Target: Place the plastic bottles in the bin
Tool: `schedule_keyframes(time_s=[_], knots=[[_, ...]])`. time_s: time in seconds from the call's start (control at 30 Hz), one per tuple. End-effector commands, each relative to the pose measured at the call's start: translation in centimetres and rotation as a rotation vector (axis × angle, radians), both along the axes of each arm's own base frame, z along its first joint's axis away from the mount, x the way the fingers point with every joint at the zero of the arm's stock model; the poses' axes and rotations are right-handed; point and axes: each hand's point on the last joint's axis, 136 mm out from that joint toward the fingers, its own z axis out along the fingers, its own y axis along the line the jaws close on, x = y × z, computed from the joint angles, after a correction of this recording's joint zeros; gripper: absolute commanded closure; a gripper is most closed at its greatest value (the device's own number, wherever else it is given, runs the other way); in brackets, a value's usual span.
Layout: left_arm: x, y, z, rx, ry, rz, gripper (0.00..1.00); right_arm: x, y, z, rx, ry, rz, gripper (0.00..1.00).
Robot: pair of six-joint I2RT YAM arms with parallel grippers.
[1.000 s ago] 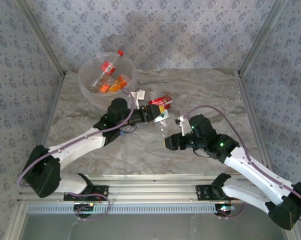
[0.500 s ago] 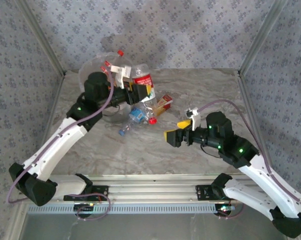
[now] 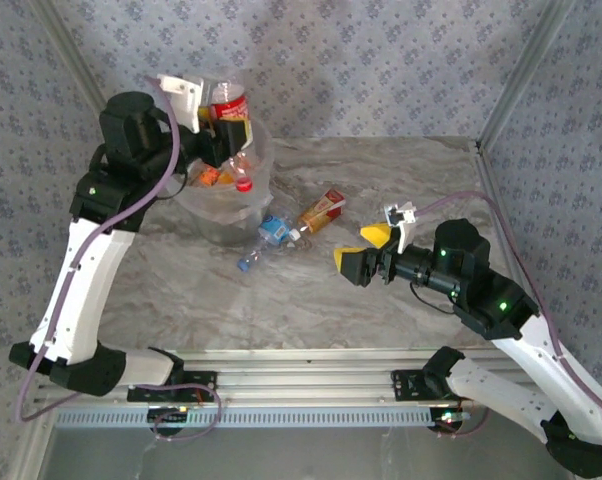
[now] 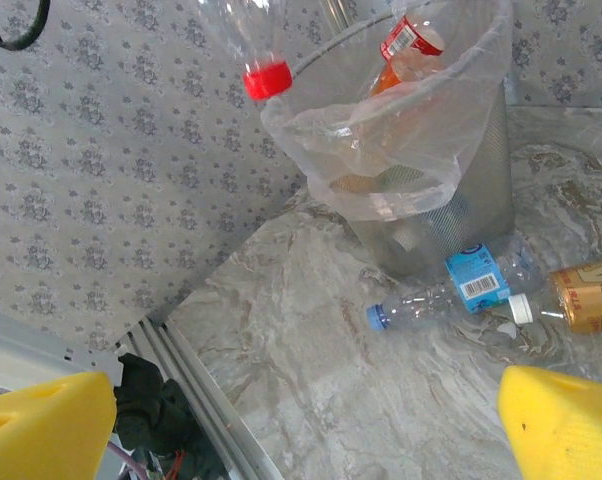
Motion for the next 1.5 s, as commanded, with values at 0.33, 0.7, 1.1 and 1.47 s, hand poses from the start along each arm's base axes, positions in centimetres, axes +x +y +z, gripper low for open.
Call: schedule_keyframes(time_s=[0.33,0.7,1.1,1.47], knots=[[7.7,4.2,-3.8,0.411,-0.064,0.219,0.48,-0.9,-1.2,0.8,0.004,-0.034,-0.018,0.0],[11.7,5.8,-11.7,0.616,0.096,0.25,0.45,-1.0,-1.6,0.4,-0.004,-0.025,-0.037,0.0],[11.8,5.4,-16.9,0.658,0.21,0.199,0.4,-1.1,-1.7,0.2,-0.006,-0.019,-0.034,0.0],[11.3,5.8,-16.0,0.618,0.236,0.237,0.09,-1.3,-1.8,-0.1,-0.007,-0.015,-0.037,0.0]])
